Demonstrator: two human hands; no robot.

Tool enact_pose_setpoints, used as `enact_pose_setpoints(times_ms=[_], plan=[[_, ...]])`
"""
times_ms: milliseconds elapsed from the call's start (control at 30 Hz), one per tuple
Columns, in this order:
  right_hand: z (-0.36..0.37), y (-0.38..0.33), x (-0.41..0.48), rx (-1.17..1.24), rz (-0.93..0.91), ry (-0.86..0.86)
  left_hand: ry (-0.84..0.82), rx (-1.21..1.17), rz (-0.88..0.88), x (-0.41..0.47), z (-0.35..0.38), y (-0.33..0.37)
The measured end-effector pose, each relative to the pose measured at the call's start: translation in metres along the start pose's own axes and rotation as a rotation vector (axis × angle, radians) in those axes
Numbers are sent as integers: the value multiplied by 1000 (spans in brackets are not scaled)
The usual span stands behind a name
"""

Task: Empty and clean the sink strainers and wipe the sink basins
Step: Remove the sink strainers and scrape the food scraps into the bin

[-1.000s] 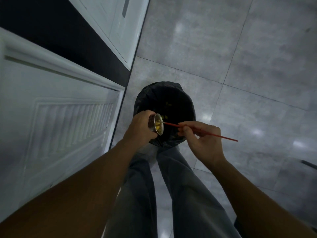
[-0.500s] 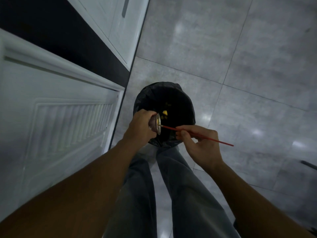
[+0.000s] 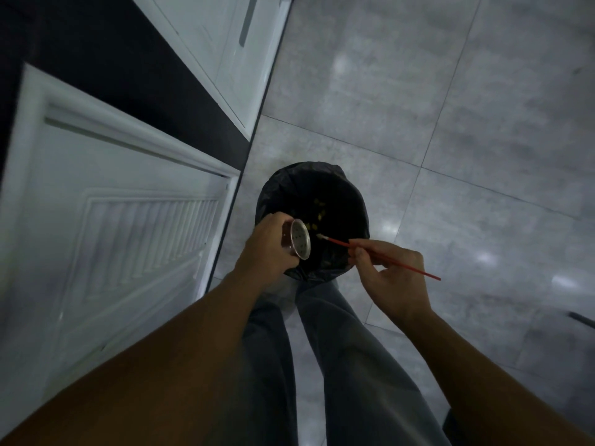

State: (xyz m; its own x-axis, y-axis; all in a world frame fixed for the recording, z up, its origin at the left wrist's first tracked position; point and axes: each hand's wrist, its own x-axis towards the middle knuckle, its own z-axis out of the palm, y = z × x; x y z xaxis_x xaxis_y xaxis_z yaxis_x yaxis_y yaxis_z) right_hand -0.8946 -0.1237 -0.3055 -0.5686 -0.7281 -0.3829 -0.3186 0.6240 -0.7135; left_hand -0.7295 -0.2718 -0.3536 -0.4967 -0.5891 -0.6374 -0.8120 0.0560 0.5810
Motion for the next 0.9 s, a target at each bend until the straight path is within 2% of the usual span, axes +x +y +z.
enact_pose_setpoints(times_ms=[233, 533, 667, 733, 900], plan=[[-22, -27, -9, 58, 20, 42, 23, -110, 46, -35, -28, 19], [-87, -127, -36, 142, -140, 107, 221, -241, 90, -133, -119, 90], [-109, -197, -52, 153, -249, 171, 374, -306, 101, -192, -160, 117], [-114, -236, -60, 143, -364, 176, 478, -363, 100, -219, -182, 124], [-103, -329, -75, 262, -596, 82, 704, -490, 68, -277, -241, 119]])
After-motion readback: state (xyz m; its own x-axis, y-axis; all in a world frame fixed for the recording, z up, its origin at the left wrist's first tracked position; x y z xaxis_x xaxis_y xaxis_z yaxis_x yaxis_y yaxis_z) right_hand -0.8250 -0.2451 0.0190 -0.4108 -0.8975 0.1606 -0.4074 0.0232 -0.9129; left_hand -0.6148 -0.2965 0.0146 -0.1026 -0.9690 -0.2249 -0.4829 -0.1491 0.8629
